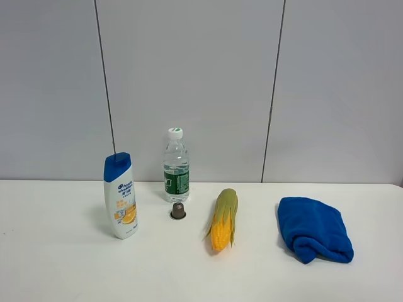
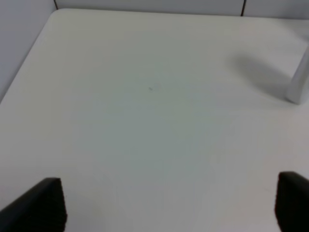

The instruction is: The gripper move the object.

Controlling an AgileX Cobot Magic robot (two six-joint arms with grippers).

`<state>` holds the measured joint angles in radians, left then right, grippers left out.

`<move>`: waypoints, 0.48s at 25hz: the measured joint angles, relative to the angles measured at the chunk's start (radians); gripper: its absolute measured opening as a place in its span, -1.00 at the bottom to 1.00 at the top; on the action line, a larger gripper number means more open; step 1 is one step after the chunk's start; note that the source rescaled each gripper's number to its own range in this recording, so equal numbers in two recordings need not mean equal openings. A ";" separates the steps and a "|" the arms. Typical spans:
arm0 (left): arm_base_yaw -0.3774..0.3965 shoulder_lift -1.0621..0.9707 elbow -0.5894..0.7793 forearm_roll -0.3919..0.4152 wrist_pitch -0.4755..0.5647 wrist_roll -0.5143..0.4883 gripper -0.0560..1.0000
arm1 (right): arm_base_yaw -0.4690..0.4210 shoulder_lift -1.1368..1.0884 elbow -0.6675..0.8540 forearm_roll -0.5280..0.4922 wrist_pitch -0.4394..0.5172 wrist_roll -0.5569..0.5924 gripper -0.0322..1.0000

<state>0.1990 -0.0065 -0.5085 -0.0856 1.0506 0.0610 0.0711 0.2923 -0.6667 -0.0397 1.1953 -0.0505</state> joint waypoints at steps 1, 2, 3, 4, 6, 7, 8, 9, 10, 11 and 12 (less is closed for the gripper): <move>0.000 0.000 0.000 0.000 0.000 0.000 1.00 | -0.010 -0.042 0.027 0.010 0.013 0.009 0.04; 0.000 0.000 0.000 0.000 0.000 0.000 1.00 | -0.017 -0.076 0.050 0.019 0.018 0.012 0.04; 0.000 0.000 0.000 0.000 0.000 0.000 1.00 | -0.023 -0.116 0.075 0.028 0.018 0.017 0.04; 0.000 0.000 0.000 0.000 0.000 0.000 1.00 | -0.031 -0.155 0.099 0.040 0.019 0.017 0.04; 0.000 0.000 0.000 0.000 0.000 0.000 1.00 | -0.046 -0.225 0.120 0.040 0.026 0.018 0.04; 0.000 0.000 0.000 0.000 0.000 0.000 1.00 | -0.056 -0.252 0.123 0.040 0.025 0.018 0.04; 0.000 0.000 0.000 0.000 0.000 0.000 1.00 | -0.065 -0.276 0.125 0.040 0.022 0.018 0.04; 0.000 0.000 0.000 0.000 0.000 0.000 1.00 | -0.071 -0.289 0.125 0.040 0.013 0.018 0.04; 0.000 0.000 0.000 0.000 0.000 0.000 1.00 | -0.075 -0.294 0.125 0.040 0.003 0.018 0.04; 0.000 0.000 0.000 0.000 0.000 0.000 1.00 | -0.078 -0.294 0.125 0.040 -0.007 0.018 0.04; 0.000 0.000 0.000 0.000 0.000 0.000 1.00 | -0.078 -0.294 0.125 0.040 -0.016 0.018 0.04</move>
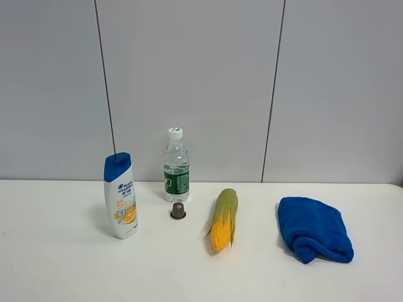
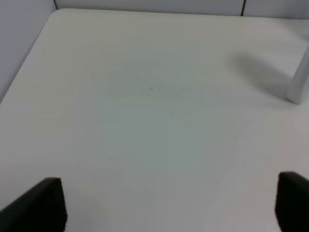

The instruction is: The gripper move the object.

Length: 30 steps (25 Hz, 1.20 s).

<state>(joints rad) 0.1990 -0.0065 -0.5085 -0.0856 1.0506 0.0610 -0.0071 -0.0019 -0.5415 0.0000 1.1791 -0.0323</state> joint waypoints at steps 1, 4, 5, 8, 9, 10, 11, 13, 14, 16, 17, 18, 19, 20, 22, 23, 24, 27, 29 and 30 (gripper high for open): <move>0.000 0.000 0.000 0.000 0.000 0.000 1.00 | 0.000 0.000 0.005 0.000 -0.013 -0.004 0.04; 0.000 0.000 0.000 0.000 0.000 0.000 1.00 | 0.000 0.000 0.031 -0.007 -0.082 -0.012 0.04; 0.000 0.000 0.000 0.000 0.000 0.000 1.00 | 0.000 0.000 0.040 0.000 -0.099 -0.016 0.04; 0.000 0.000 0.000 0.000 0.000 0.000 1.00 | 0.000 0.000 0.048 0.000 -0.110 -0.019 0.04; 0.000 0.000 0.000 0.000 0.000 0.000 1.00 | 0.000 0.000 0.049 0.000 -0.111 -0.019 0.04; 0.000 0.000 0.000 0.000 0.000 0.000 1.00 | 0.000 0.000 0.050 0.000 -0.112 -0.019 0.04; 0.000 0.000 0.000 0.000 0.000 0.000 1.00 | 0.000 0.000 0.050 0.000 -0.114 -0.018 0.04; 0.000 0.000 0.000 0.000 0.000 0.000 1.00 | 0.000 0.000 0.050 0.000 -0.117 -0.008 0.04; 0.000 0.000 0.000 0.000 0.000 0.000 1.00 | 0.000 0.000 0.050 0.000 -0.117 -0.003 0.04; 0.000 0.000 0.000 0.000 0.000 0.000 1.00 | 0.000 0.000 0.050 0.000 -0.118 0.000 0.04; 0.000 0.000 0.000 0.000 0.000 0.000 1.00 | 0.000 0.000 0.050 0.000 -0.118 0.000 0.04; 0.000 0.000 0.000 0.000 0.000 0.000 1.00 | 0.000 0.000 0.050 0.000 -0.118 0.000 0.04; 0.000 0.000 0.000 0.000 0.000 0.000 1.00 | 0.000 0.000 0.050 0.000 -0.118 0.000 0.04; 0.000 0.000 0.000 0.000 0.000 0.000 1.00 | 0.000 0.000 0.050 0.000 -0.118 0.000 0.04; 0.000 0.000 0.000 0.000 0.000 0.000 1.00 | 0.000 0.000 0.050 0.000 -0.118 0.000 0.04; 0.000 0.000 0.000 0.000 0.000 0.000 1.00 | 0.000 0.000 0.050 0.000 -0.118 0.000 0.04; 0.000 0.000 0.000 0.000 0.000 0.000 1.00 | 0.000 0.000 0.050 0.000 -0.118 0.000 0.04; 0.000 0.000 0.000 0.000 0.000 0.000 1.00 | 0.000 0.000 0.050 0.000 -0.118 0.000 0.04; 0.000 0.000 0.000 0.000 0.000 0.000 1.00 | 0.000 0.000 0.050 0.000 -0.118 0.000 0.04; 0.000 0.000 0.000 0.000 0.000 0.000 1.00 | 0.000 0.000 0.050 0.000 -0.118 0.000 0.04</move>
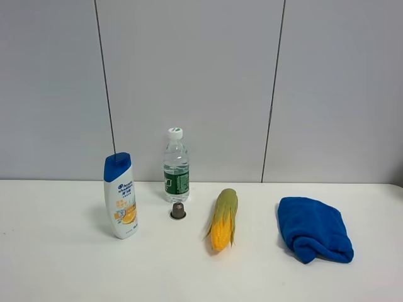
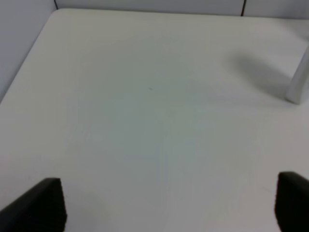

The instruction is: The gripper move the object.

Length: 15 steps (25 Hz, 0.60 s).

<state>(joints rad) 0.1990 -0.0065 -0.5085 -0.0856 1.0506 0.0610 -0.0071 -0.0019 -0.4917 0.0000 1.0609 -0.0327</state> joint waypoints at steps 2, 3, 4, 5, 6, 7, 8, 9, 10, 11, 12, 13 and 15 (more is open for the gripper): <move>0.000 0.000 0.000 0.000 0.000 0.000 1.00 | 0.000 0.000 0.000 0.000 0.000 0.000 0.04; 0.000 0.000 0.000 0.000 0.000 0.000 1.00 | 0.000 0.000 0.000 0.000 0.000 0.000 0.04; 0.000 0.000 0.000 0.000 0.000 0.000 1.00 | 0.000 0.000 0.000 0.000 0.000 0.000 0.04; 0.000 0.000 0.000 0.000 0.000 0.000 1.00 | 0.000 0.000 0.000 0.000 0.000 0.000 0.04; 0.000 0.000 0.000 0.000 0.000 0.000 1.00 | 0.000 0.000 0.000 0.000 0.000 0.000 0.04; 0.000 0.000 0.000 0.000 0.000 0.000 1.00 | 0.000 0.000 0.000 0.000 0.000 0.000 0.04; 0.000 0.000 0.000 0.000 0.000 0.000 1.00 | 0.000 0.000 0.000 0.000 0.000 0.000 0.04; 0.000 0.000 0.000 0.000 0.000 0.000 1.00 | 0.000 0.000 0.000 0.000 0.000 0.000 0.04; 0.000 0.000 0.000 0.000 0.000 0.000 1.00 | 0.000 0.000 0.000 0.000 0.000 0.000 0.04; 0.000 0.000 0.000 0.000 0.000 0.000 1.00 | 0.000 0.000 0.000 0.000 0.000 0.000 0.04; 0.000 0.000 0.000 0.000 0.000 0.000 1.00 | 0.000 0.000 0.000 0.000 0.000 0.000 0.04; 0.000 0.000 0.000 0.000 0.000 0.000 1.00 | 0.000 0.000 0.000 0.000 0.000 0.000 0.04; 0.000 0.000 0.000 0.000 0.000 0.000 1.00 | 0.000 0.000 0.000 0.000 0.000 0.000 0.04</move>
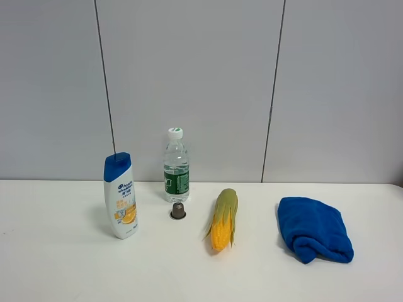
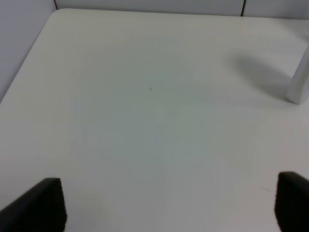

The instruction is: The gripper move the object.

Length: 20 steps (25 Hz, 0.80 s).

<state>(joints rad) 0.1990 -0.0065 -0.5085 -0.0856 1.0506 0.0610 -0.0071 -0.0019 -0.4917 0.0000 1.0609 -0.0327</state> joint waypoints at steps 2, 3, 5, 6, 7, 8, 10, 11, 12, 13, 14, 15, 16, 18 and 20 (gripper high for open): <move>0.000 0.000 0.000 0.000 0.000 0.000 1.00 | 0.000 0.000 0.000 0.000 0.000 0.000 0.04; 0.000 0.000 0.000 0.000 0.000 0.000 1.00 | 0.000 0.000 0.000 0.000 0.000 0.000 0.04; 0.000 0.000 0.000 0.000 0.000 0.000 1.00 | 0.000 0.000 0.000 0.000 0.000 0.000 0.04; 0.000 0.000 0.000 0.000 0.000 0.000 1.00 | 0.000 0.000 0.000 0.000 -0.001 0.000 0.04; 0.000 0.000 0.000 0.000 0.000 0.000 1.00 | 0.000 0.000 0.000 0.000 -0.001 0.000 0.04; 0.000 0.000 0.000 0.000 0.000 0.000 1.00 | 0.000 0.000 0.000 0.000 -0.002 0.000 0.04; 0.000 0.000 0.000 0.000 0.000 0.000 1.00 | 0.000 0.000 0.000 0.000 -0.002 0.000 0.04; 0.000 0.000 0.000 0.000 0.000 0.000 1.00 | 0.000 0.000 0.000 0.000 -0.002 0.000 0.04; 0.000 0.000 0.000 0.000 0.000 0.000 1.00 | 0.000 0.000 0.000 0.000 -0.002 0.000 0.04; 0.000 0.000 0.000 0.000 0.000 0.000 1.00 | 0.000 0.000 0.000 0.000 -0.002 0.000 0.04; 0.000 0.000 0.000 0.000 0.000 0.000 1.00 | 0.000 0.000 0.000 0.000 -0.002 0.000 0.04; 0.000 0.000 0.000 0.000 0.000 0.000 1.00 | 0.000 0.000 0.000 0.000 -0.002 0.000 0.04; 0.000 0.000 0.000 0.000 0.000 0.000 1.00 | 0.000 0.000 0.000 0.000 -0.002 0.000 0.04; 0.000 0.000 0.000 0.000 0.000 0.000 1.00 | 0.000 0.000 0.000 0.000 -0.003 0.000 0.04; 0.000 0.000 0.000 0.000 0.000 0.000 1.00 | 0.000 0.000 0.000 0.000 -0.003 0.000 0.04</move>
<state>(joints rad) 0.1990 -0.0065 -0.5085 -0.0856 1.0506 0.0610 -0.0071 -0.0019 -0.4917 0.0000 1.0581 -0.0327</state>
